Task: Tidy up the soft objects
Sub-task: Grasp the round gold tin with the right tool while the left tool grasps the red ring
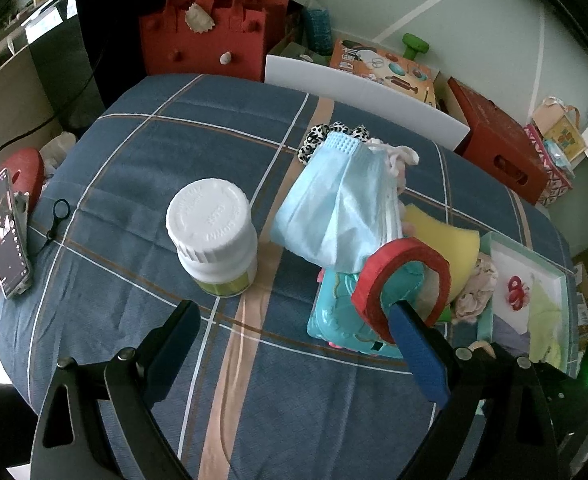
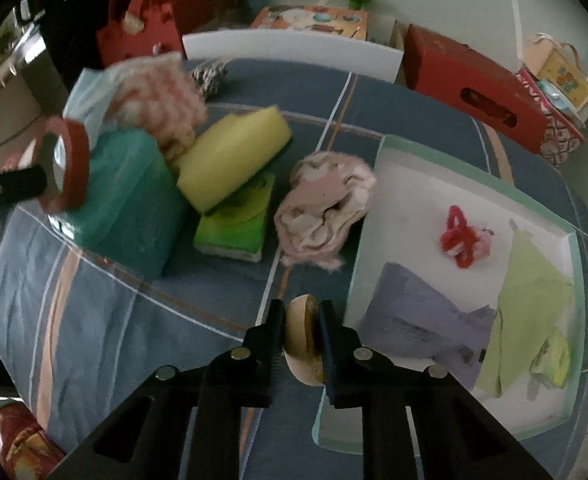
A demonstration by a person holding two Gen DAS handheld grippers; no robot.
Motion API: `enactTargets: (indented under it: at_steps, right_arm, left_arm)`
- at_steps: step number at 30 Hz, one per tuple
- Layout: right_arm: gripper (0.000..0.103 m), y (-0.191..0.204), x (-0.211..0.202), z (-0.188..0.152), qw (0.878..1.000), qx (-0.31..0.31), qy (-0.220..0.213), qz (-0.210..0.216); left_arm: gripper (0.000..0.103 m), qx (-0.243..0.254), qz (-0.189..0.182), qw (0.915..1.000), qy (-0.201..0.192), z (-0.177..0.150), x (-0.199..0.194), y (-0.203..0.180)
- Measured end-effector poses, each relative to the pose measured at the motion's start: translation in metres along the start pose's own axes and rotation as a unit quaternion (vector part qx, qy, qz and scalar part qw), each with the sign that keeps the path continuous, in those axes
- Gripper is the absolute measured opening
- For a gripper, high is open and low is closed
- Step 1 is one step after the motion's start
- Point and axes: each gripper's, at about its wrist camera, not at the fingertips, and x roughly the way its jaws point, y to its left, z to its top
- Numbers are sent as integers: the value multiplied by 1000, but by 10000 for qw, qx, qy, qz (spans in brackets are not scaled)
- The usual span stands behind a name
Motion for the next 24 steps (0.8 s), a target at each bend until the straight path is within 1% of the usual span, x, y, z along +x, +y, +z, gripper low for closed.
enactTargets:
  at_steps: [4,6,7,15,17,21,24]
  right_arm:
    - [17,-10,-10,4,9998,163,-140,44]
    - [17,-13,-18,5,9992,271,-285,110]
    - [17,-10,-20,7,9989,300,-332,111]
    - [17,-18,-33,10,9964,599,-580,143]
    - [17,-22,-33,10,9959,670,-595,155]
    - [17,-27,-36,9,9950,757,-624,187]
    - [17,-27,-38,8,9946,776,-647,214]
  left_arm:
    - [95,-23,-27,10000,-81,0,-4,0]
    - [95,-28,-46,9999,-115,0,-6,0]
    - [95,-24,-56,9999,-128,0,-7,-1]
    - [95,274,-50,9992,-280,-1,-8,-21]
    - [95,354,13,9989,-297,-1,-6,-29]
    - [95,576,300,9973,-350,-2,1,-41]
    - [95,719,440,9953,-480,-3,0,-50]
